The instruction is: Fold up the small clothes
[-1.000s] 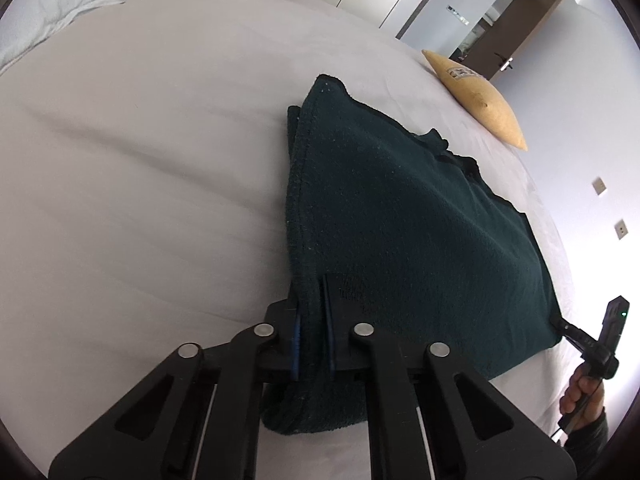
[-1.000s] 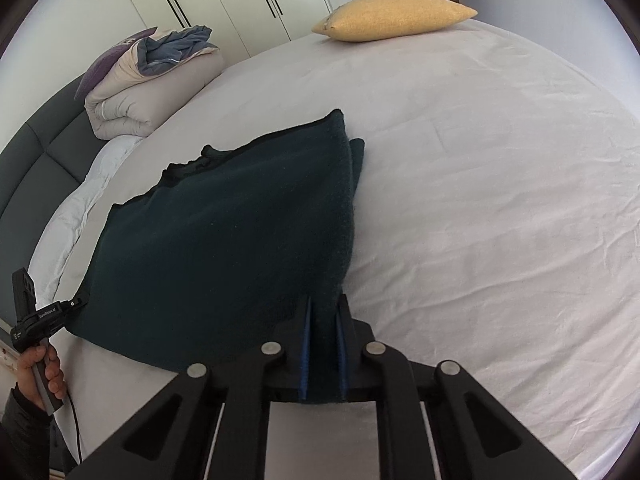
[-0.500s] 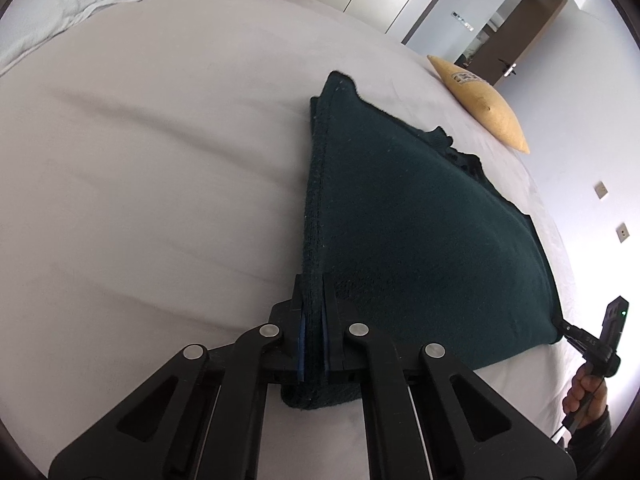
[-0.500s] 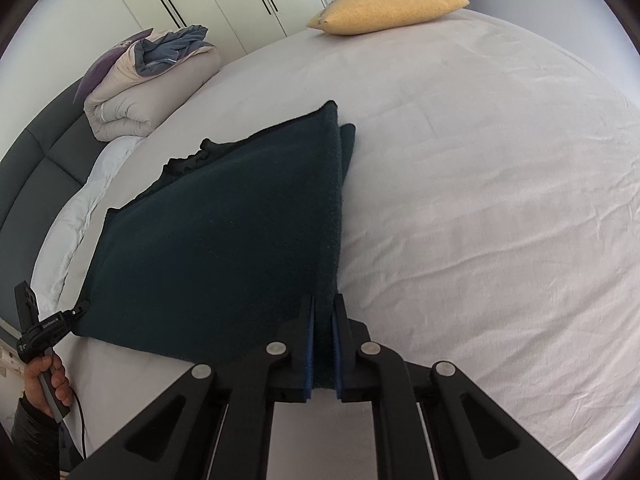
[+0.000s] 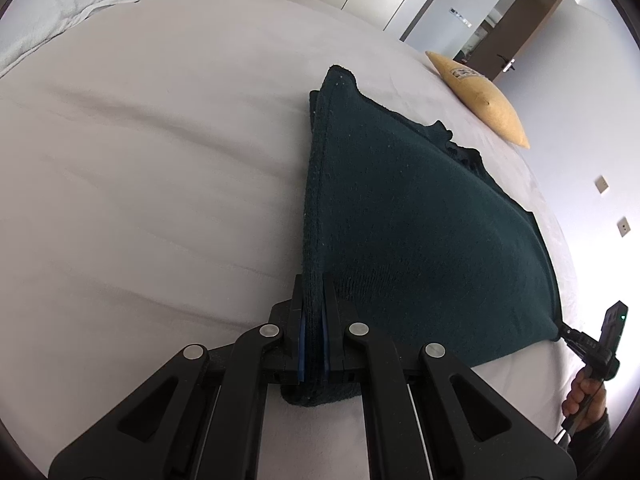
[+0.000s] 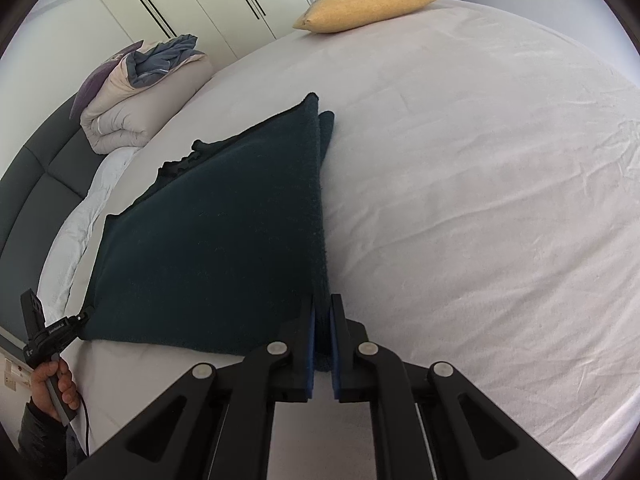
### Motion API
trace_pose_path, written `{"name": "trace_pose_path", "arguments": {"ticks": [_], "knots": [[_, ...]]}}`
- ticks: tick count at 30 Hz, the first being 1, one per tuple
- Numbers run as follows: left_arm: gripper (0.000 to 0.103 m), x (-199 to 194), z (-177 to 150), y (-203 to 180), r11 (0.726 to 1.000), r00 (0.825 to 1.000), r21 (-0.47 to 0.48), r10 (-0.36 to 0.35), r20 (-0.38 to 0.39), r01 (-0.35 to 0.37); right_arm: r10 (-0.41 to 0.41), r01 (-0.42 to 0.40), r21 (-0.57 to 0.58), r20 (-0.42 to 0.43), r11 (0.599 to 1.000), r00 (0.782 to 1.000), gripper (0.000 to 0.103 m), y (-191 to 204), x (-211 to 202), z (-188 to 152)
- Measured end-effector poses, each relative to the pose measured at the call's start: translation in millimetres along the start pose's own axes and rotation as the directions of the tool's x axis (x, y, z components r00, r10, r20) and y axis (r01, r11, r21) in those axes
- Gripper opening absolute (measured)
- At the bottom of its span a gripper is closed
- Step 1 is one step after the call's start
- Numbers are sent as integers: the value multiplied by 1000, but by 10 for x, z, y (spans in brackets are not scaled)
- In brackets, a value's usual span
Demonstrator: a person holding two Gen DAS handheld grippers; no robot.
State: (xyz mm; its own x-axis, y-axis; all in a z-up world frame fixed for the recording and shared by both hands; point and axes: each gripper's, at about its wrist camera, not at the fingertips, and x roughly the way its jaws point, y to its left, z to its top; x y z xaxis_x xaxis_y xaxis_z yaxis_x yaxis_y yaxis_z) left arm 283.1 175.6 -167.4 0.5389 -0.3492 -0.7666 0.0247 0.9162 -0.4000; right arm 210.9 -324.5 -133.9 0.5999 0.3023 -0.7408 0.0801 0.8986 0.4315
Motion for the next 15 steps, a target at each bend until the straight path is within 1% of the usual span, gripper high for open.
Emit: {"name": "trace_pose_path", "arguments": {"ticks": [3, 4, 5, 6, 7, 9, 11, 13, 15], "knots": [[5, 39, -11, 55, 1000, 1000, -16, -11, -11, 10, 10, -11, -8, -15, 1000, 1000, 7, -10, 35, 4], [8, 45, -8, 81, 999, 1000, -28, -19, -16, 19, 12, -12, -7, -22, 1000, 1000, 9, -25, 50, 3], [8, 23, -4, 101, 999, 1000, -41, -27, -12, 26, 11, -11, -4, -22, 1000, 1000, 13, -42, 41, 12], [9, -22, 1, 116, 998, 999, -52, -32, -9, 32, 13, -13, 1, -26, 1000, 1000, 19, -51, 21, 22], [9, -56, 2, 114, 998, 1000, -51, -24, -9, 23, 13, -13, 8, -34, 1000, 999, 27, -58, -19, 39], [9, -199, -4, 101, 999, 1000, -43, 23, 13, -22, -18, 18, 10, -13, 1000, 1000, 37, -55, -118, 33], [9, -337, 7, 52, 998, 997, -23, 68, 41, -67, -50, 50, 7, 22, 999, 999, 38, -52, -236, 47], [9, -476, 54, -78, 992, 989, 18, 120, 87, -122, -49, 48, 24, 46, 999, 998, 38, -39, -313, 78], [9, -544, 143, -280, 991, 988, 76, 103, 115, -113, -10, 8, 23, 67, 1000, 998, 38, 65, -357, 150]]}}
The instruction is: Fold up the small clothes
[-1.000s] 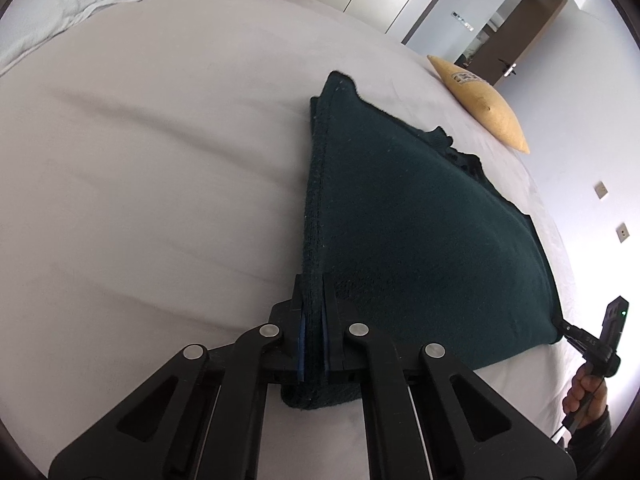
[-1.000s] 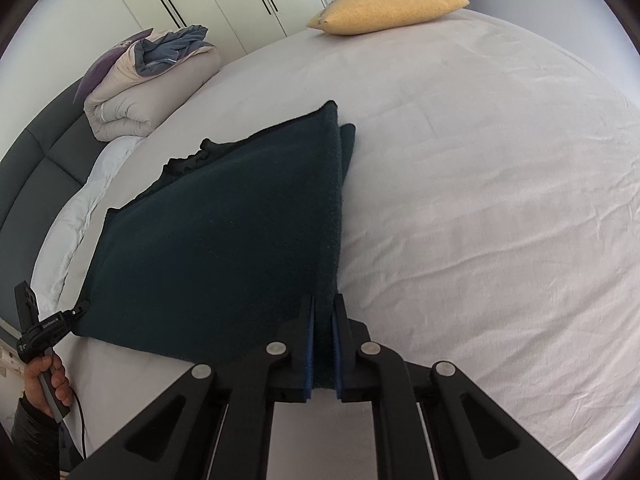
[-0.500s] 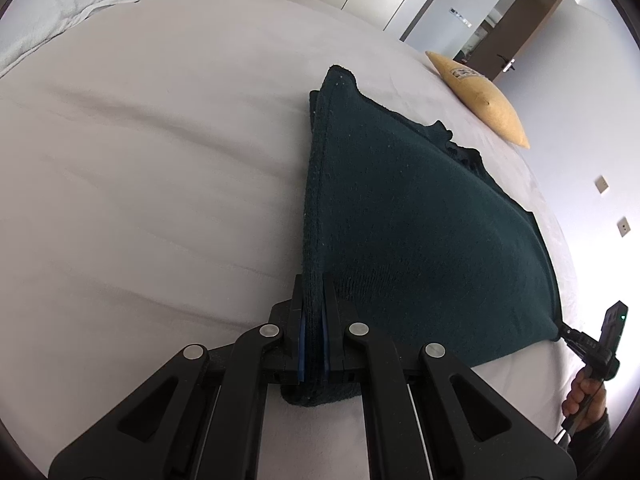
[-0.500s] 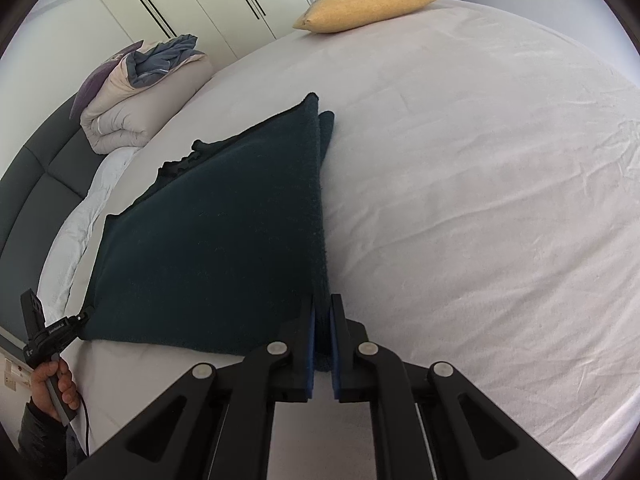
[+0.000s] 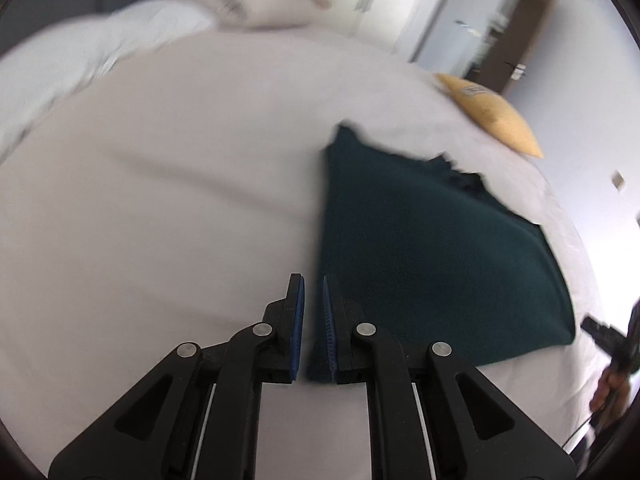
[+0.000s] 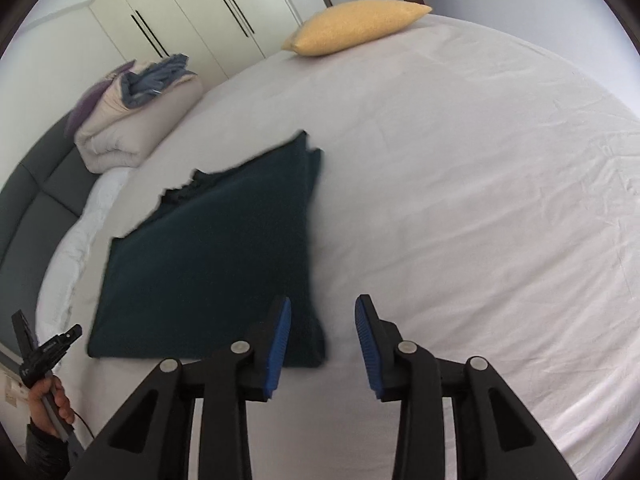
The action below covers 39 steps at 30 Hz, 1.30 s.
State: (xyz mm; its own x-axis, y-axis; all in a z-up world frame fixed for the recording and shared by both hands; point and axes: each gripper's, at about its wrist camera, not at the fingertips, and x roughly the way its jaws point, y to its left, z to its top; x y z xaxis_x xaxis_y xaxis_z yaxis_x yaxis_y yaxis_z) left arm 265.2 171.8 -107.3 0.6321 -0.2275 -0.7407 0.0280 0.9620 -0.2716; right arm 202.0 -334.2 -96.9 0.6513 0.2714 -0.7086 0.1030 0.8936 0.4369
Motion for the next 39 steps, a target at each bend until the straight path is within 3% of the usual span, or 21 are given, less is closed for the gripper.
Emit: {"name": "trace_pose_path", "arguments": {"ticks": [3, 6, 8, 10, 15, 17, 19, 22, 25, 30, 39], "knots": [[9, 66, 195, -238, 999, 1000, 54, 0, 15, 0, -4, 5, -70, 13, 998, 1000, 38, 270, 53, 79], [9, 197, 267, -110, 997, 998, -47, -64, 7, 64, 15, -14, -51, 18, 999, 1000, 38, 351, 120, 113], [9, 309, 222, 18, 993, 997, -102, -62, -37, 58, -14, 15, -38, 29, 999, 999, 46, 291, 136, 103], [9, 395, 115, 87, 993, 996, -104, -57, -74, 49, -49, 50, -15, 28, 999, 998, 60, 181, 167, 84], [9, 487, -107, 144, 991, 988, -107, -97, -118, 84, -47, 48, 29, -43, 998, 998, 60, -24, 348, 1], [9, 499, -128, 111, 990, 985, -92, -121, -123, 110, -5, 6, 17, -53, 1000, 999, 51, 11, 389, -29], [9, 522, -134, 81, 992, 985, -73, -113, -130, 104, -11, 10, -22, -61, 1000, 998, 27, 67, 424, -45], [9, 548, -149, 100, 991, 985, -82, -118, -124, 108, -11, 9, -39, -61, 999, 998, 15, 88, 448, -48], [0, 527, -182, 111, 993, 989, -70, -104, -105, 97, -26, 22, -73, -52, 997, 998, 10, 128, 424, -58], [0, 459, -223, 90, 998, 994, -25, -61, -89, 59, -38, 35, -86, -44, 996, 998, 9, 141, 380, -74], [0, 384, -404, 273, 999, 995, -48, -28, -99, 24, -39, 34, -82, -52, 996, 998, 7, 123, 347, -188]]}}
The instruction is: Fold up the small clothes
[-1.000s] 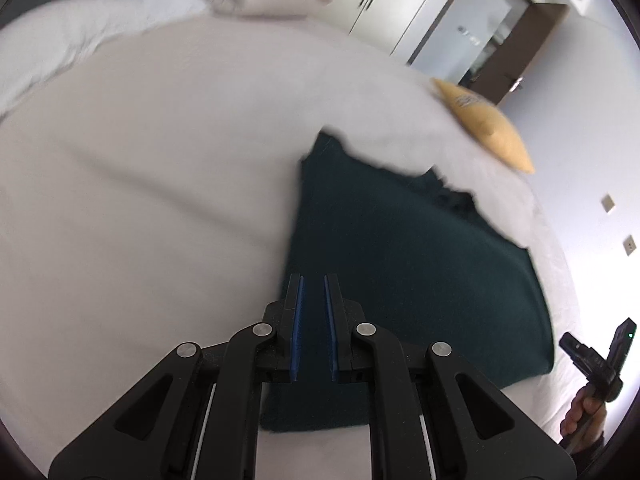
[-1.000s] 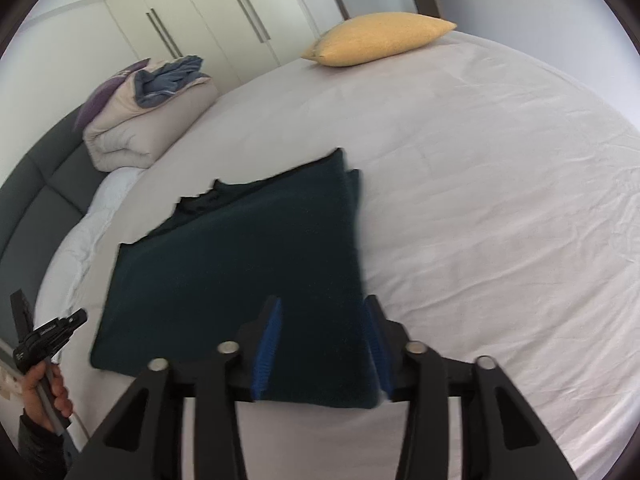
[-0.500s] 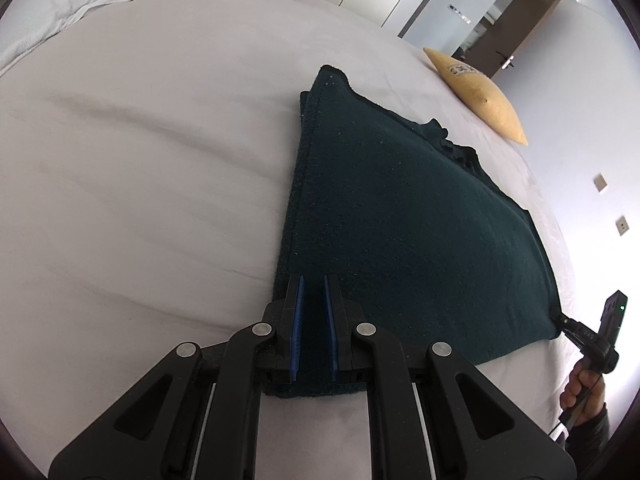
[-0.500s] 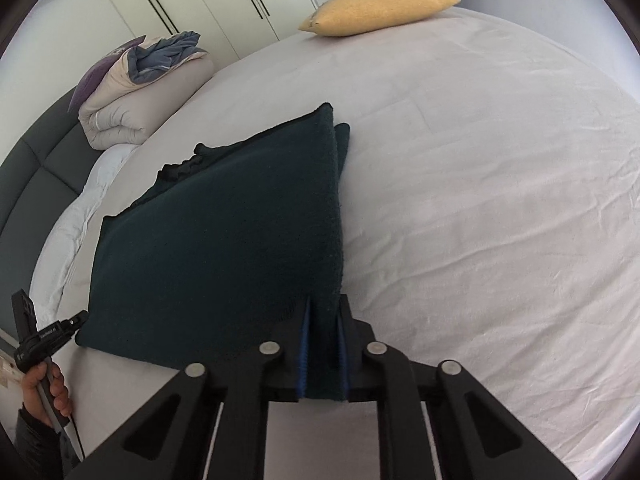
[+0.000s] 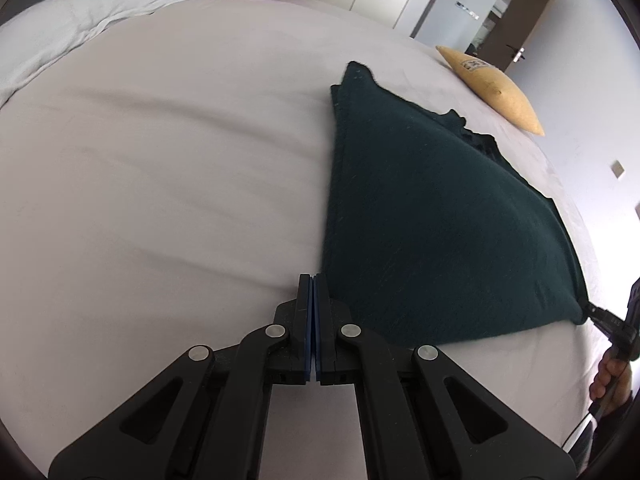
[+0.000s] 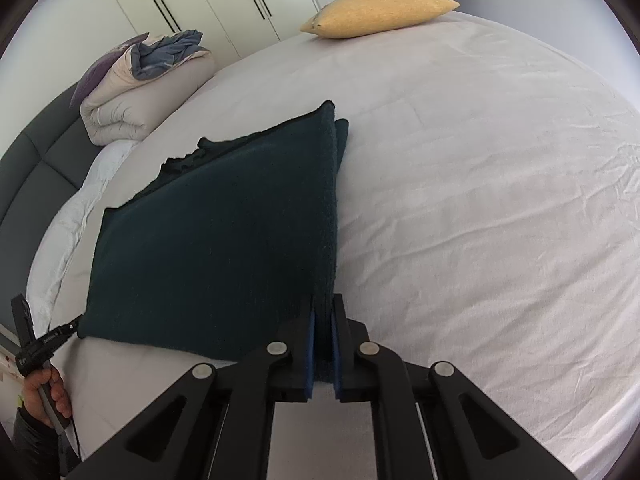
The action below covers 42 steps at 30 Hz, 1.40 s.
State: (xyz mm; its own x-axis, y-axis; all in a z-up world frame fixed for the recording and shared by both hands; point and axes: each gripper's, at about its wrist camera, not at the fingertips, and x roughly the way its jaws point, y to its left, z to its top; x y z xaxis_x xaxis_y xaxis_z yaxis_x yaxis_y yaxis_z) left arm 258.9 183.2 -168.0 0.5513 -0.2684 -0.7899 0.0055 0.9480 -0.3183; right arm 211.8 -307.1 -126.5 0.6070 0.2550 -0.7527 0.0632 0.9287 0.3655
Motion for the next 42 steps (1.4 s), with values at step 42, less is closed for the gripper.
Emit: {"name": "trace_pose_path", "arguments": {"ticks": [42], "knots": [[17, -459, 435, -442, 998, 980, 34, 49, 194, -56, -20, 17, 33, 98, 999, 995, 33, -23, -272, 213]]}}
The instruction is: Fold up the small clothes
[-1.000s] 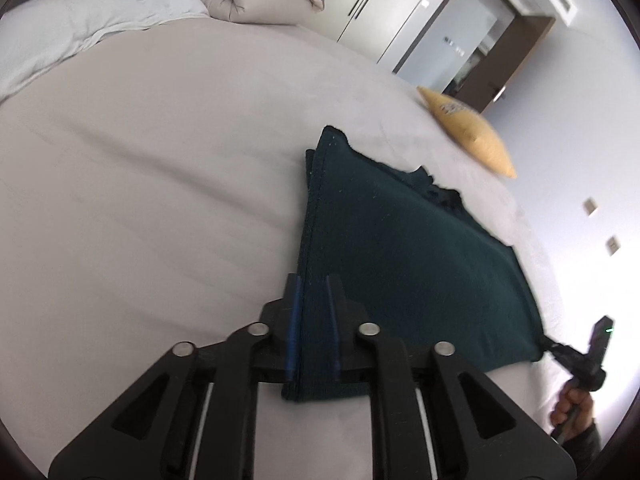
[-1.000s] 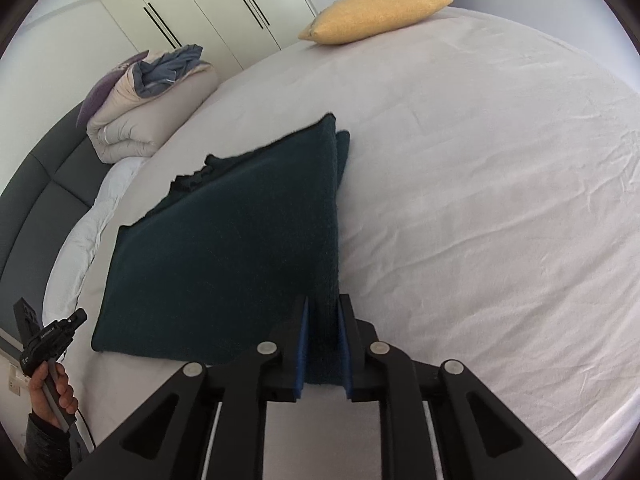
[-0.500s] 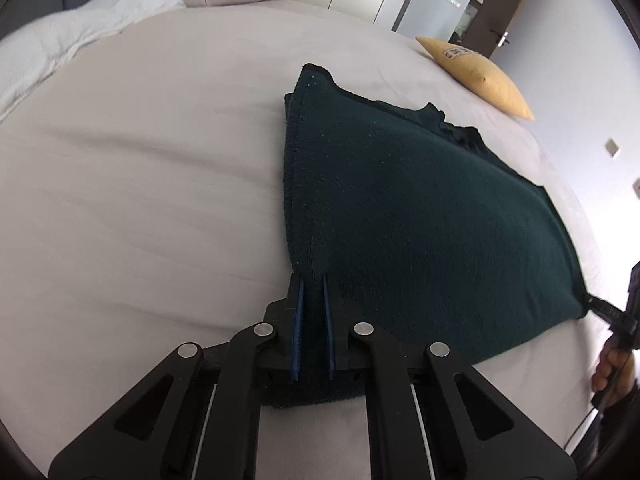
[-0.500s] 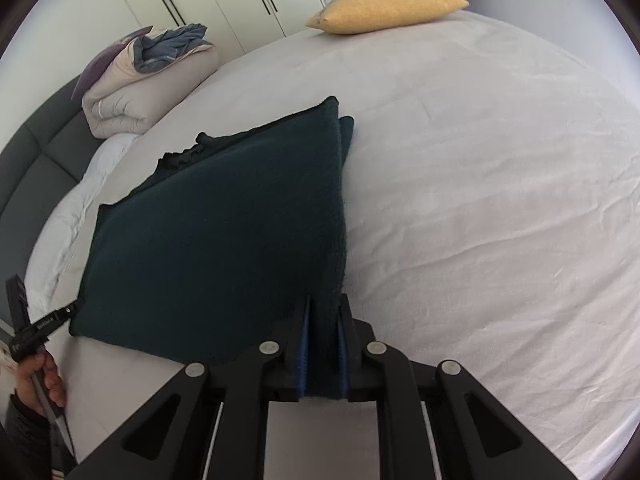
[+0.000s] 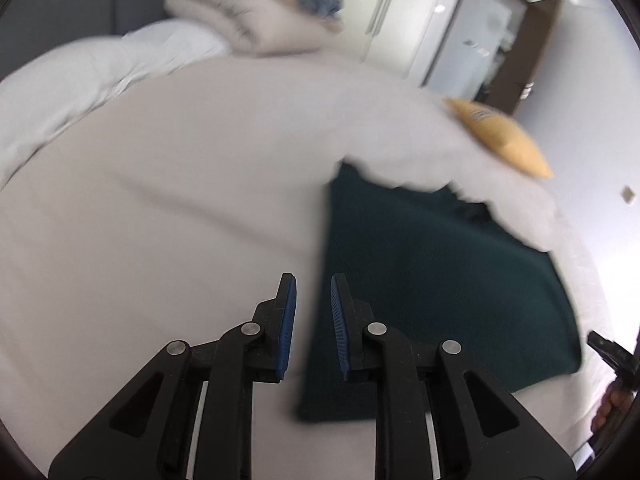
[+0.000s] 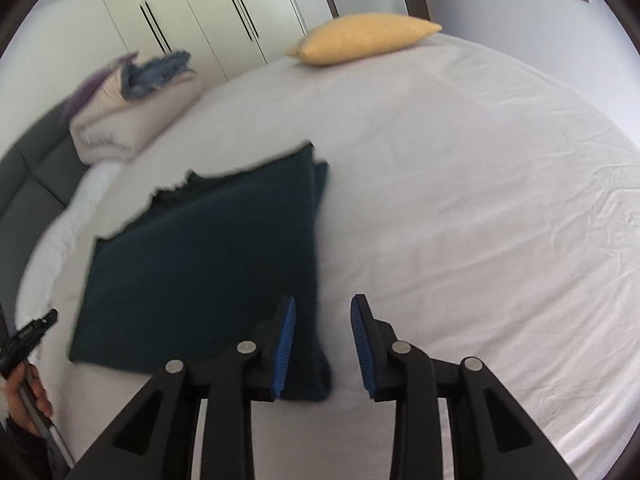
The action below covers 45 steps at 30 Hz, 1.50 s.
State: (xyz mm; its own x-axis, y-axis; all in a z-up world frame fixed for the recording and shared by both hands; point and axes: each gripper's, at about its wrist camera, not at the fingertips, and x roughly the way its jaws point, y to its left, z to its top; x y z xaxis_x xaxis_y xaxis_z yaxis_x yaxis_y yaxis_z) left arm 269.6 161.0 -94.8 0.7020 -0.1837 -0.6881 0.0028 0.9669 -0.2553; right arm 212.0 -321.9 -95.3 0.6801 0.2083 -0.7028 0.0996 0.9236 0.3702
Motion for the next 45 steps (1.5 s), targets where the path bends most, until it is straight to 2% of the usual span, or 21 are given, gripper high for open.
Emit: {"name": "trace_pose_path", "arguments": {"ticks": [3, 6, 8, 9, 12, 14, 16, 19, 22, 23, 25, 26, 27, 28, 31, 34, 36, 39, 40, 42, 45], "knots": [[17, 196, 67, -401, 992, 995, 75, -97, -39, 100, 200, -200, -12, -7, 980, 980, 33, 333, 73, 161], [17, 591, 87, -802, 981, 988, 134, -131, -86, 142, 443, -442, 23, -62, 896, 894, 33, 735, 406, 279], [17, 864, 101, -880, 983, 982, 107, -133, -131, 147, 510, -505, 72, -85, 860, 856, 33, 890, 719, 318], [17, 1050, 102, -891, 987, 980, 85, -118, -159, 133, 518, -509, 106, -95, 854, 850, 33, 941, 884, 315], [17, 1277, 77, -847, 990, 982, 68, -114, -149, 126, 568, -537, 217, -121, 816, 814, 35, 1032, 1379, 279], [17, 1307, 46, -784, 987, 981, 68, -135, -140, 146, 553, -519, 235, -108, 822, 826, 30, 1038, 1550, 264], [17, 1338, 21, -751, 983, 980, 97, -143, -135, 157, 552, -522, 249, -69, 816, 831, 14, 921, 1593, 308], [17, 1307, 2, -669, 981, 978, 87, -159, -138, 172, 533, -509, 330, 20, 795, 846, 0, 518, 1562, 406], [17, 1308, -29, -705, 982, 981, 102, -144, -132, 158, 414, -421, 441, 117, 793, 903, 0, -91, 1422, 462], [17, 1302, -45, -724, 982, 982, 109, -137, -127, 151, 388, -415, 480, 160, 773, 908, 0, -304, 1348, 456], [17, 1308, -65, -759, 983, 985, 120, -125, -120, 139, 276, -339, 559, 198, 757, 941, 1, -643, 1179, 412], [17, 1310, -71, -765, 983, 986, 123, -121, -118, 135, 252, -336, 586, 222, 738, 942, 2, -763, 1088, 384], [17, 1289, -85, -762, 983, 986, 124, -118, -116, 132, 224, -323, 601, 237, 731, 945, 9, -825, 973, 355], [17, 1279, -94, -766, 984, 987, 126, -114, -114, 128, 213, -327, 594, 256, 735, 943, 9, -813, 863, 334], [17, 1285, -103, -808, 984, 989, 142, -97, -109, 112, 318, -407, 456, 261, 791, 911, 14, -379, 675, 331], [17, 1252, -110, -803, 984, 990, 148, -89, -106, 104, 463, -486, 325, 148, 812, 874, 35, 251, 783, 269], [17, 1252, -107, -803, 984, 990, 145, -92, -105, 107, 518, -516, 263, 67, 815, 853, 36, 593, 917, 170], [17, 1249, -105, -783, 984, 990, 140, -99, -103, 113, 504, -481, 231, -53, 846, 862, 40, 811, 1176, 5], [17, 1248, -106, -776, 984, 990, 138, -101, -103, 115, 499, -473, 237, -62, 848, 864, 34, 780, 1240, -28], [17, 1246, -107, -767, 984, 989, 135, -105, -101, 118, 511, -485, 258, -39, 835, 859, 25, 637, 1271, -28], [17, 1240, -106, -750, 984, 989, 132, -110, -98, 123, 485, -465, 290, 5, 836, 875, 23, 425, 1217, 34]]}}
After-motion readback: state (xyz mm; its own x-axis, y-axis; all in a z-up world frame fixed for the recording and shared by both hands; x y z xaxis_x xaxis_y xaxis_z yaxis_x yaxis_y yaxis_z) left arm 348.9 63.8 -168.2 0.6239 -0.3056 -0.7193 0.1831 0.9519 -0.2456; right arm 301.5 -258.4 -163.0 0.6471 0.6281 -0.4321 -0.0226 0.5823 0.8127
